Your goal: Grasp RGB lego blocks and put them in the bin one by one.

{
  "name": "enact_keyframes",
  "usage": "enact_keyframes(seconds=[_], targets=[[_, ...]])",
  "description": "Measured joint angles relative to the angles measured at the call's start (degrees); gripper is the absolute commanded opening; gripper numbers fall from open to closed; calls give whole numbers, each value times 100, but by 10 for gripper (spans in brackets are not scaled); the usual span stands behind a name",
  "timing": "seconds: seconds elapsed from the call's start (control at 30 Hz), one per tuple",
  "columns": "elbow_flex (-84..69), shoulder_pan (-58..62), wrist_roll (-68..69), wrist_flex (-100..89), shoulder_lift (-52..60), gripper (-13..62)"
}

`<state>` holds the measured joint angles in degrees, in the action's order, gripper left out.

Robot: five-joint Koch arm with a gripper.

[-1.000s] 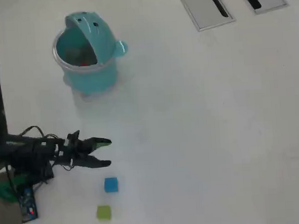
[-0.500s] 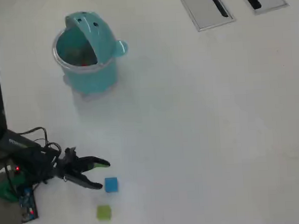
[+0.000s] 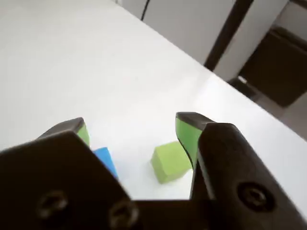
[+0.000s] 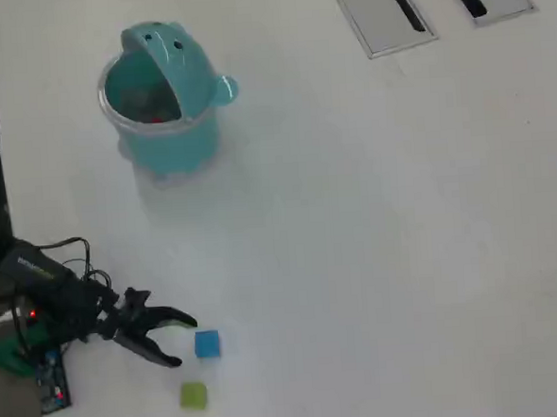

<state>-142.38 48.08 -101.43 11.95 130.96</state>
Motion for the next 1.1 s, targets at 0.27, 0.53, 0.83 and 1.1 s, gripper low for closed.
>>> enact_keyframes(seconds=[0.27,0.53,0.83,1.1], targets=[[773,448,-325,1626,-229,325],[1116,721,-703,1802,-1099,323],[1969,1134,-879,2224,-2109,323],[2118,1151,-993,2496,-2382,323]])
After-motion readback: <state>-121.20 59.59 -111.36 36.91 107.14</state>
